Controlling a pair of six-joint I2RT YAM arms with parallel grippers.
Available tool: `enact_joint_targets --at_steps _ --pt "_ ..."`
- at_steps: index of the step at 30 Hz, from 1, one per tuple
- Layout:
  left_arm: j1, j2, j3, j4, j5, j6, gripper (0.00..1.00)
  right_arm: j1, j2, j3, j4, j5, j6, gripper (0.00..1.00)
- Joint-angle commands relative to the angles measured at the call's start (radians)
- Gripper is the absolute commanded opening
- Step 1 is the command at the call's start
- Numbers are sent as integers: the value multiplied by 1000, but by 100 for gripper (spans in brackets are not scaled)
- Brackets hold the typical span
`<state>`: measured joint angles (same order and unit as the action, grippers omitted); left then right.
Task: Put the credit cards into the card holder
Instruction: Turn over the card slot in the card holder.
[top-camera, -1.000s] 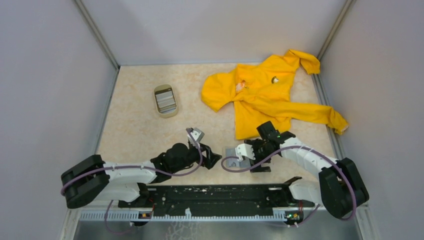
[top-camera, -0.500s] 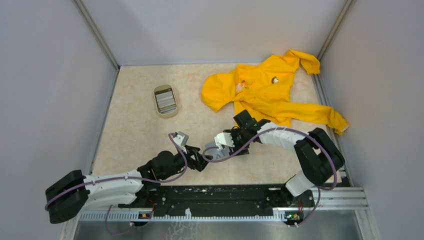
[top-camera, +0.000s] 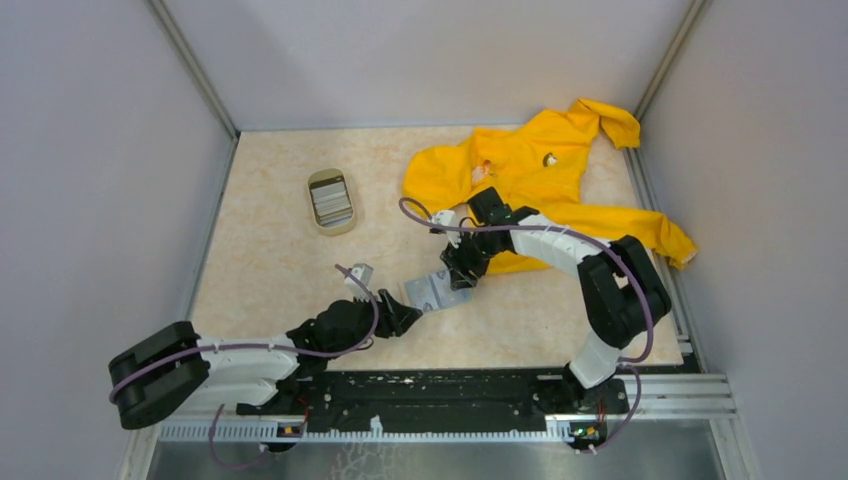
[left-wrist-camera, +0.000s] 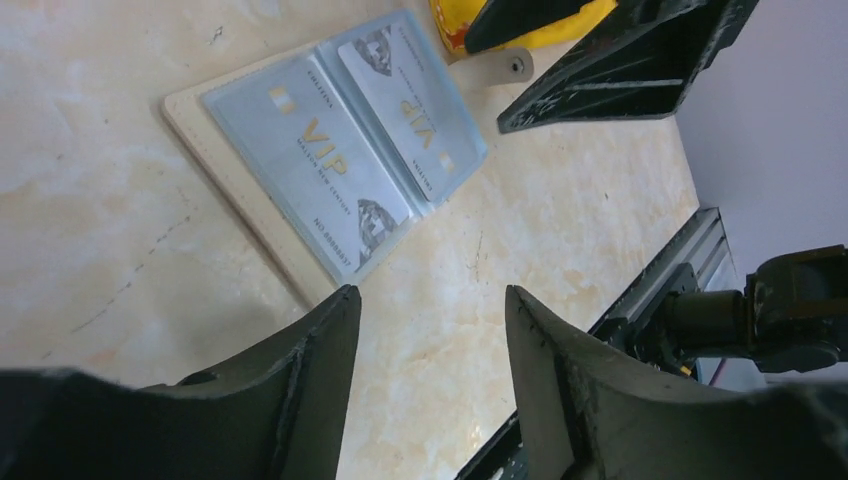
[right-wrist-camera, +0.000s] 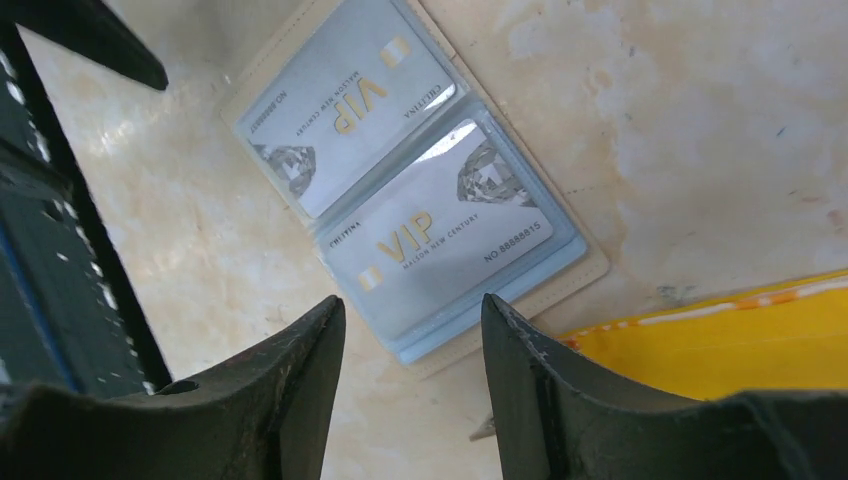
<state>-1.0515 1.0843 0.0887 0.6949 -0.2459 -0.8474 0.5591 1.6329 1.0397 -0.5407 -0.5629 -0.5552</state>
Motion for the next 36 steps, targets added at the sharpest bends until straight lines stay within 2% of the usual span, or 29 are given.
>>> enact_joint_targets --at_steps 1,4,8,11,16,17,27,36 --pt "13 63 101 2 8 -45 57 -34 52 19 15 -78 359 52" --pt "13 98 144 -42 -18 -39 52 -43 50 -8 57 -83 422 52" --pt "17 169 185 -48 -34 -32 51 -61 72 -13 82 -80 460 52" --pt "31 246 226 -41 -15 -29 44 -70 104 -11 80 -115 472 51" --pt "69 369 278 -32 41 -25 19 -70 133 -10 83 -120 482 50" --pt "71 381 286 -37 41 -23 18 -70 136 -10 83 -109 484 50" --pt "71 478 343 -117 11 6 17 -71 145 -12 83 -2 490 53" --pt "71 537 353 -103 19 1 16 -73 179 -18 101 -94 547 54"
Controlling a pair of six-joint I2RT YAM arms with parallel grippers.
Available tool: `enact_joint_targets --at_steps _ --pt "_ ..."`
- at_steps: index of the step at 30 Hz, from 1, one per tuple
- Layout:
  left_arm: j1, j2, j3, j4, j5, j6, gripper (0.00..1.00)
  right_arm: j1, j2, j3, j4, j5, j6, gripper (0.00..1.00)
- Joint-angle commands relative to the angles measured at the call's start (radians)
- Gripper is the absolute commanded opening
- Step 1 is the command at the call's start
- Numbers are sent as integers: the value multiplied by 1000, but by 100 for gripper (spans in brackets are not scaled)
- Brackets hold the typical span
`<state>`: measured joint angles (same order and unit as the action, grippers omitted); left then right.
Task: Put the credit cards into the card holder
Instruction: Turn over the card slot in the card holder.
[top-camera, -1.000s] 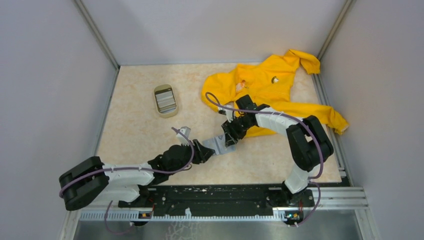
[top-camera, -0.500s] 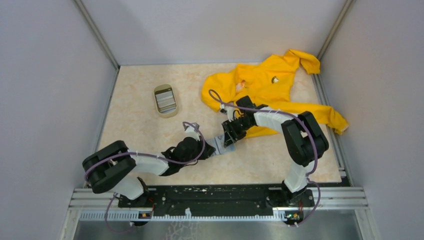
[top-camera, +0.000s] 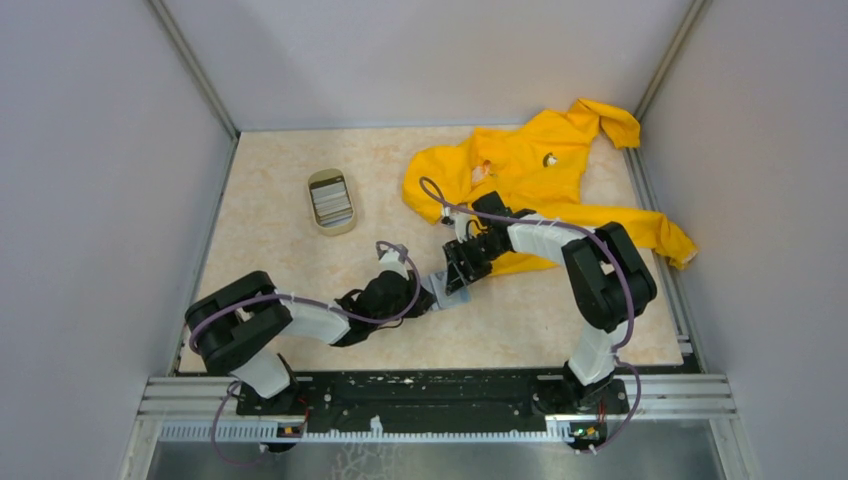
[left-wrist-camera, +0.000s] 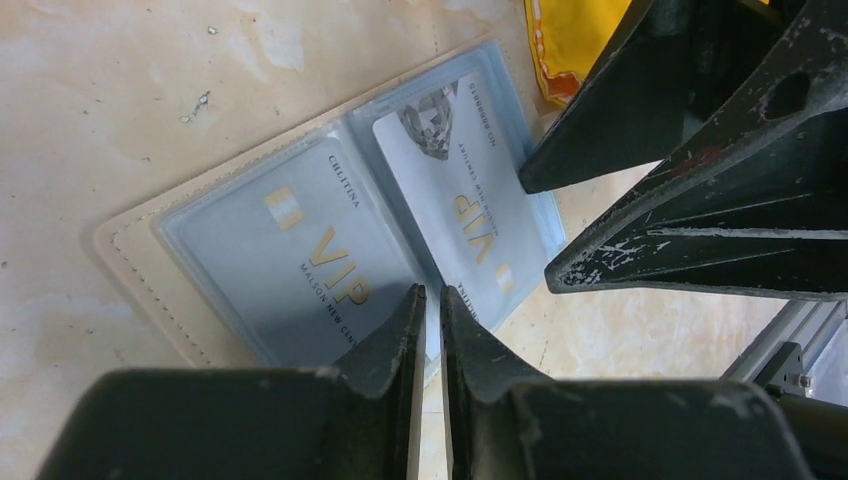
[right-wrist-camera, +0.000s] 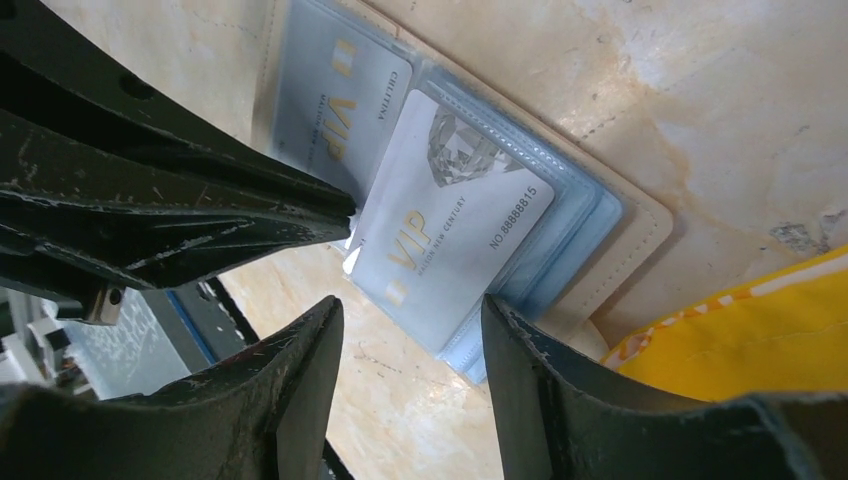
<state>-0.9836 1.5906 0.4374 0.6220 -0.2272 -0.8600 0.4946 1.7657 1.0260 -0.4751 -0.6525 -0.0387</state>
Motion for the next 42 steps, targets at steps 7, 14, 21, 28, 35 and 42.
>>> enact_joint_targets --at_steps 7,14,21,28,35,42 --pt "3 32 -4 -34 -1 9 16 -48 47 -41 129 -198 164 54" --pt "3 12 -16 -38 7 4 19 -83 66 -66 214 -354 247 53" --pt "3 -14 -33 -8 34 -5 35 -83 74 -84 288 -450 313 53" --pt "3 -50 -63 39 59 -10 62 -83 76 -110 376 -503 387 52" --pt "3 -65 -73 80 103 13 80 -68 79 -141 512 -557 489 52" --pt "3 -58 -46 17 90 20 82 -37 88 -158 633 -591 597 52"
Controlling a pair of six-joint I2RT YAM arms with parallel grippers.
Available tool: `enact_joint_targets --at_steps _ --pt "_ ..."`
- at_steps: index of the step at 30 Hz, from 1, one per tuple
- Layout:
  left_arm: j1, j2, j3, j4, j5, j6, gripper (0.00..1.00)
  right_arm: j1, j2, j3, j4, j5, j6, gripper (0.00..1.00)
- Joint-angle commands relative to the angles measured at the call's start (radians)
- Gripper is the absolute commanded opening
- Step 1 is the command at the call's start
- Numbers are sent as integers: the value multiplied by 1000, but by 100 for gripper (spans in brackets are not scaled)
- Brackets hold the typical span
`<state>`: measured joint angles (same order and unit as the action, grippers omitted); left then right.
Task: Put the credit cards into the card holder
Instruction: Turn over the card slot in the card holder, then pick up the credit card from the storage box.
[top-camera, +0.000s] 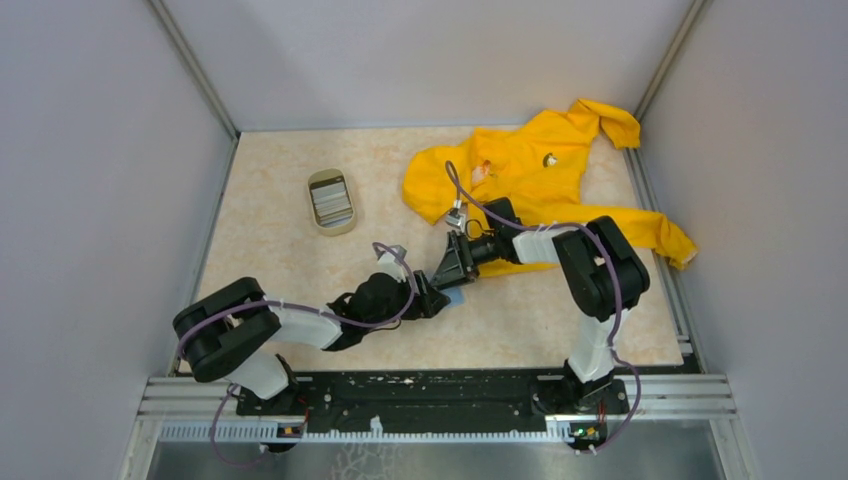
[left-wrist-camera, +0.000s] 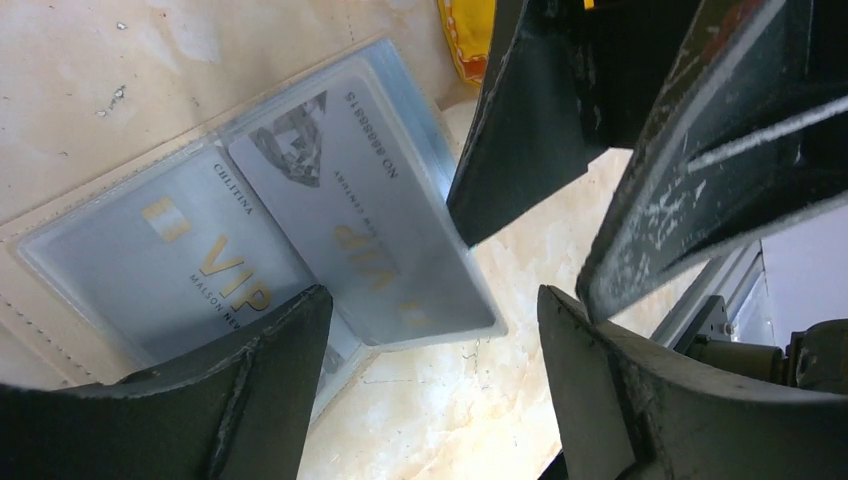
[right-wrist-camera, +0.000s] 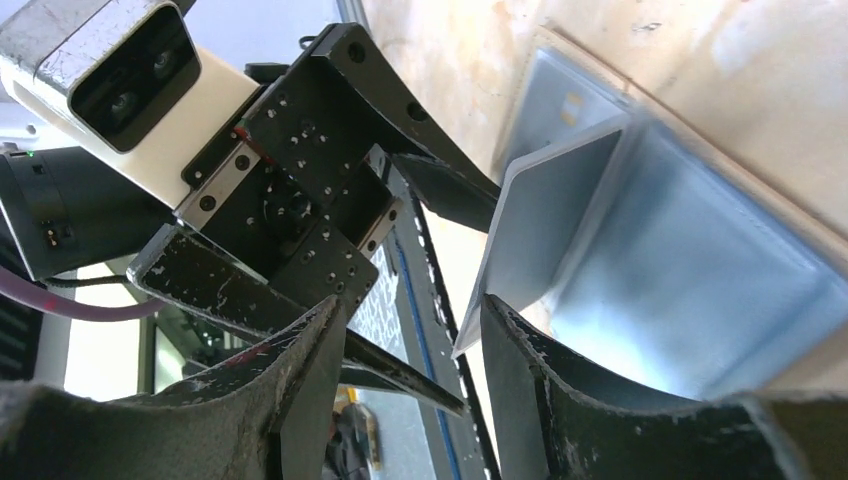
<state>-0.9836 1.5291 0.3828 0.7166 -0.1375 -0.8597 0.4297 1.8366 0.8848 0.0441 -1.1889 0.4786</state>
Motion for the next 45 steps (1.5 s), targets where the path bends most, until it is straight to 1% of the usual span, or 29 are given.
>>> enact_joint_targets --at_steps 1,3,6,7,9,12,15,17,19,21,26,28,30,33,36,37,38,39,40,43,44,45 --pt "3 3 14 -100 -11 17 80 31 17 -17 120 -55 83 52" --pt "3 -3 25 -146 -30 13 73 36 18 -17 131 -59 92 52" --pt "4 -19 36 -212 -67 7 57 38 9 -13 135 -62 86 52" --pt "3 -27 36 -228 -82 3 53 38 1 -7 122 -61 68 52" --pt "3 -46 31 -258 -102 -3 50 38 -16 13 62 -51 18 53" --pt "4 -80 22 -290 -125 -10 50 38 -53 27 19 -35 -34 53" --pt "3 -119 12 -315 -133 -12 52 37 -79 40 -31 -11 -92 54" --pt "4 -144 6 -338 -138 -13 55 37 -92 48 -75 12 -134 54" --pt "3 -165 0 -355 -141 -15 61 37 -98 58 -115 42 -180 54" --pt "4 -183 -5 -379 -150 -15 64 37 -108 69 -162 77 -239 54" --pt "3 -255 -14 -507 -238 -17 63 37 -167 90 -259 176 -428 53" --pt "3 -301 -21 -568 -289 -7 62 38 -212 88 -288 208 -539 53" --pt "3 -354 -33 -599 -310 27 61 37 -260 88 -336 228 -680 53" --pt "3 -426 -57 -576 -300 103 61 39 -353 72 -398 232 -912 53" --pt "6 -486 -94 -475 -292 200 72 49 -460 18 -388 242 -1125 55" --pt "26 -502 -98 -455 -278 229 76 53 -489 3 -383 248 -1189 56" --pt "70 -516 -97 -439 -204 258 78 55 -514 -2 -382 254 -1232 60" --pt "134 -529 -96 -413 -119 282 80 55 -531 2 -380 253 -1251 65" --pt "215 -540 -98 -386 -20 295 81 55 -539 13 -377 249 -1253 68" --pt "413 -557 -79 -318 178 297 90 57 -521 82 -367 226 -1175 69" --pt "456 -550 -51 -318 206 297 97 58 -507 105 -363 212 -1136 69" --pt "491 -536 -18 -323 226 304 99 59 -490 124 -359 200 -1095 69"
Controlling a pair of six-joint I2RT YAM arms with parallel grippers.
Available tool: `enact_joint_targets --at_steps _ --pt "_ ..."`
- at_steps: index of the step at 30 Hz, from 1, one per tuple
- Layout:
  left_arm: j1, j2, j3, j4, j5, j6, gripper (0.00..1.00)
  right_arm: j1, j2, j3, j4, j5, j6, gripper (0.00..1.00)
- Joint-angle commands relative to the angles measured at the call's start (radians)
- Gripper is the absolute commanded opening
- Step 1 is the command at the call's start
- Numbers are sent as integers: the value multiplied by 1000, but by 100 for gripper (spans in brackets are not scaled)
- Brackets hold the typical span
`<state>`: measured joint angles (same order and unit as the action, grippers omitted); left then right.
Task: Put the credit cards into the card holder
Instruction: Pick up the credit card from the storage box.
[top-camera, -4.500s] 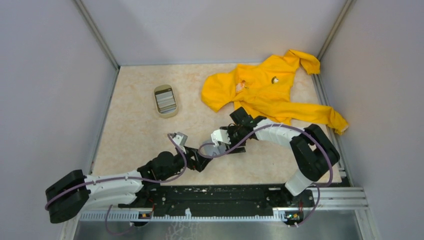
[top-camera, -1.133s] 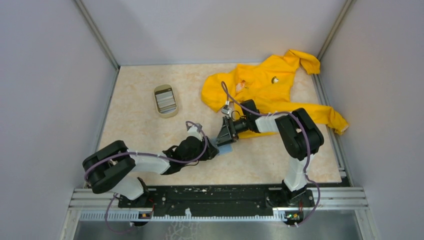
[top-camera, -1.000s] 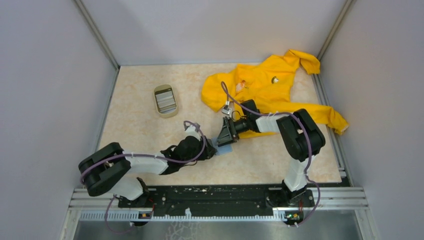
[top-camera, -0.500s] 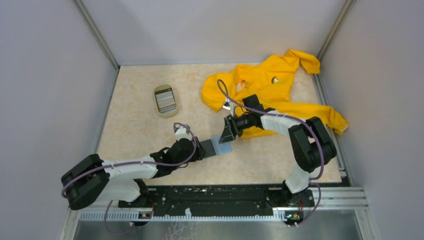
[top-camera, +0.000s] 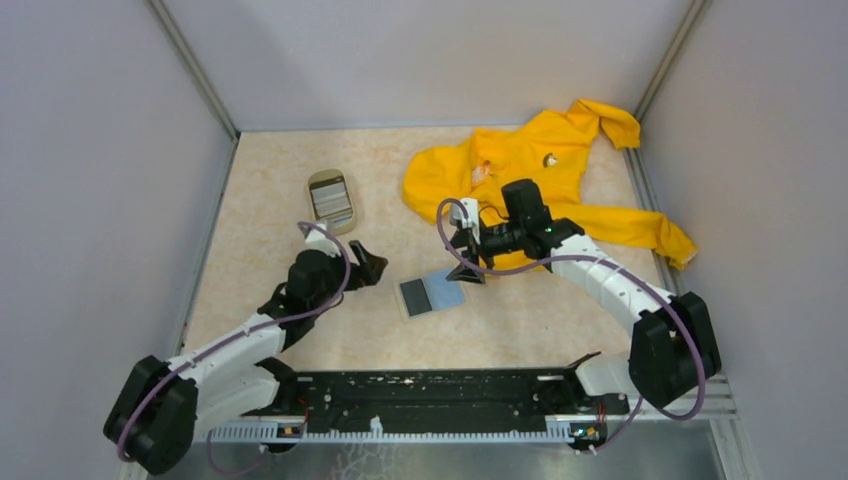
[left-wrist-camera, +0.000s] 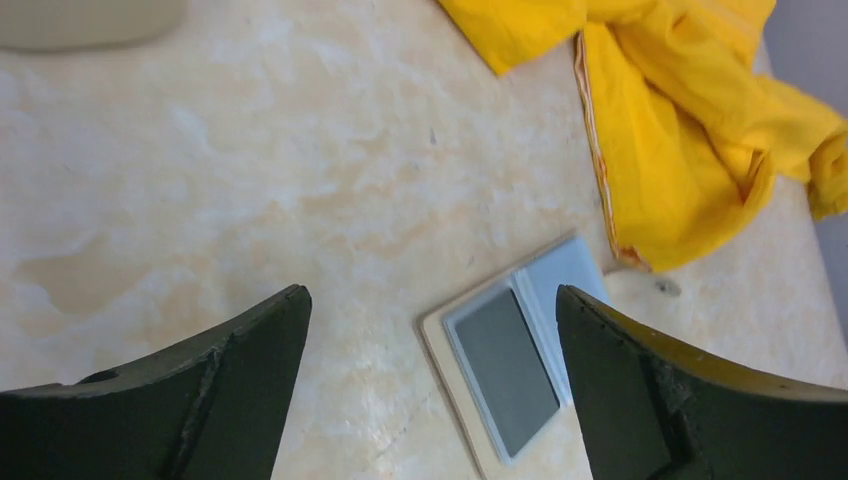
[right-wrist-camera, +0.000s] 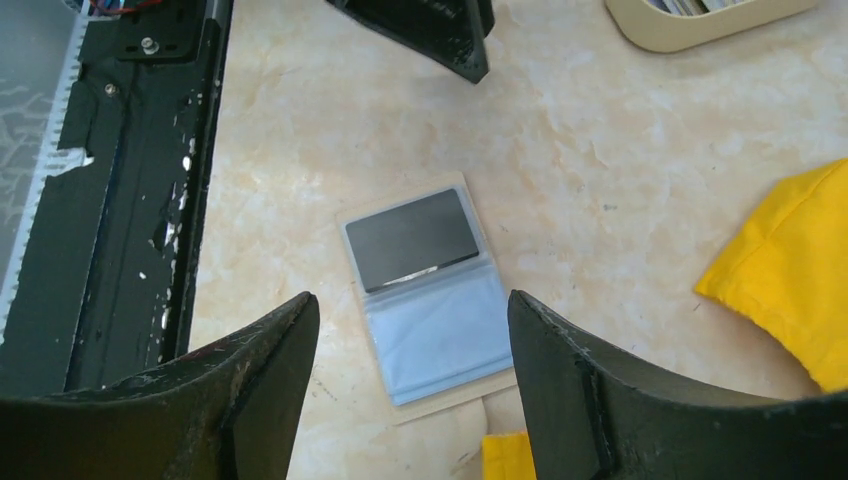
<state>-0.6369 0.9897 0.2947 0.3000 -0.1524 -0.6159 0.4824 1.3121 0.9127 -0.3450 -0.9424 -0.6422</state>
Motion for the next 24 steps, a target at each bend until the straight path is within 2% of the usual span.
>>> enact_joint_targets --at_steps 1,3,6,9,10,12,14,16,19,22,24 --pt "174 28 108 83 254 73 99 7 49 109 25 -54 49 69" --pt "235 97 195 50 265 99 99 10 65 122 -33 -43 18 69" --pt "321 231 348 -31 282 191 99 7 52 62 -17 3 23 69" --pt "325 365 516 -163 130 316 98 3 15 -2 44 11 21 70" --pt "326 404 563 -198 79 348 95 3 12 -7 58 16 25 70" --pt "325 486 642 -258 -4 417 85 3 14 -3 55 25 24 70" --pt "325 561 717 -349 -51 479 72 3 21 5 37 31 16 69" --pt "325 623 780 -427 -71 517 48 2 23 5 33 32 10 69" --pt "326 679 829 -509 -115 531 22 3 24 1 36 26 8 69" --pt "325 699 819 -517 -195 543 12 2 25 1 33 24 7 69" --pt "325 708 813 -518 -230 547 10 3 25 2 33 20 7 69"
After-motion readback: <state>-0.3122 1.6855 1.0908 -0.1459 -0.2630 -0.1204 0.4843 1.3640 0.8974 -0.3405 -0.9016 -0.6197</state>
